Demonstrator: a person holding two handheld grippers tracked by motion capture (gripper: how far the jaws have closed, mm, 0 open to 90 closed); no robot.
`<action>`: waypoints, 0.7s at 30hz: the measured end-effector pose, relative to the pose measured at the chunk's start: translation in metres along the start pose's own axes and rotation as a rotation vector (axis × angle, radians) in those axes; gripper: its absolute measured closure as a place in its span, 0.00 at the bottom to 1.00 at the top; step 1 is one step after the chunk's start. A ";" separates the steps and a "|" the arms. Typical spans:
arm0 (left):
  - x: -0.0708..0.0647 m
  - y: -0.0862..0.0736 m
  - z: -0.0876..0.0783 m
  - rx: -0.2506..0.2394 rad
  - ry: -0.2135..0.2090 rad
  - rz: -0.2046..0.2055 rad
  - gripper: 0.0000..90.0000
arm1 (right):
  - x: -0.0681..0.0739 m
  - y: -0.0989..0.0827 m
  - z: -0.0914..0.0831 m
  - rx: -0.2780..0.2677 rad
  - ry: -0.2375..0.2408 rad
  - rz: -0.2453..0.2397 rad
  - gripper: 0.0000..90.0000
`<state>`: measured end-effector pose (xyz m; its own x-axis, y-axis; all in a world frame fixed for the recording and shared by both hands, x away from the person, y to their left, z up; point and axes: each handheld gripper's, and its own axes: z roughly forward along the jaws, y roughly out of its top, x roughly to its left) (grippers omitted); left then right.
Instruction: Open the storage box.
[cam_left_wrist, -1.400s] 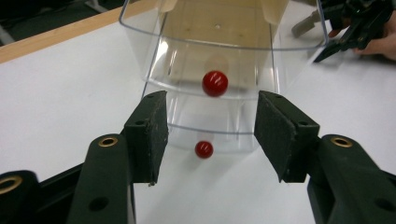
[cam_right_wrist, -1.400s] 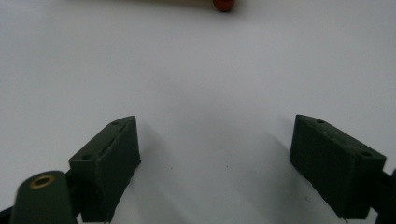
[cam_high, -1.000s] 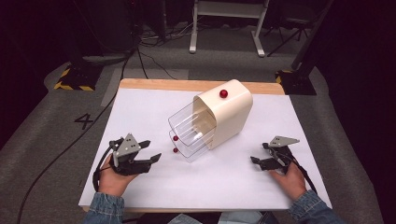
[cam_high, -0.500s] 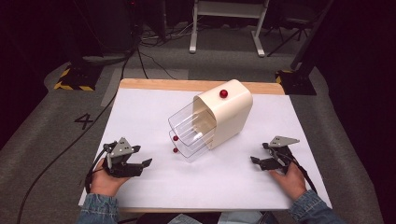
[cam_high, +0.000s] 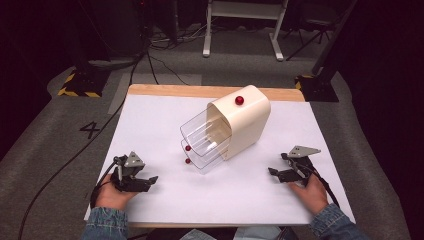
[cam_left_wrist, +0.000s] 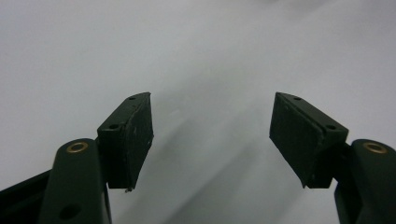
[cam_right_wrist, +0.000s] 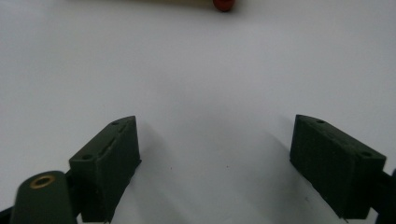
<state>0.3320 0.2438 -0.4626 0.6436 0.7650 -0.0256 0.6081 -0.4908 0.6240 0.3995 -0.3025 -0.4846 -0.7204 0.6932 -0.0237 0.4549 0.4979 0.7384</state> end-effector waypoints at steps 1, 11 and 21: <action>0.000 -0.002 0.001 -0.001 0.005 -0.001 0.34 | 0.000 0.000 0.000 0.000 0.000 0.000 0.18; 0.000 -0.024 0.005 -0.086 0.023 0.001 0.28 | 0.000 0.000 0.000 0.000 0.000 0.000 0.18; -0.001 -0.023 0.005 -0.081 0.045 -0.003 0.24 | 0.000 0.000 0.000 0.000 0.001 0.001 0.18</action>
<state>0.3195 0.2519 -0.4814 0.6196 0.7849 0.0063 0.5691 -0.4548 0.6851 0.3995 -0.3026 -0.4845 -0.7207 0.6929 -0.0225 0.4553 0.4975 0.7384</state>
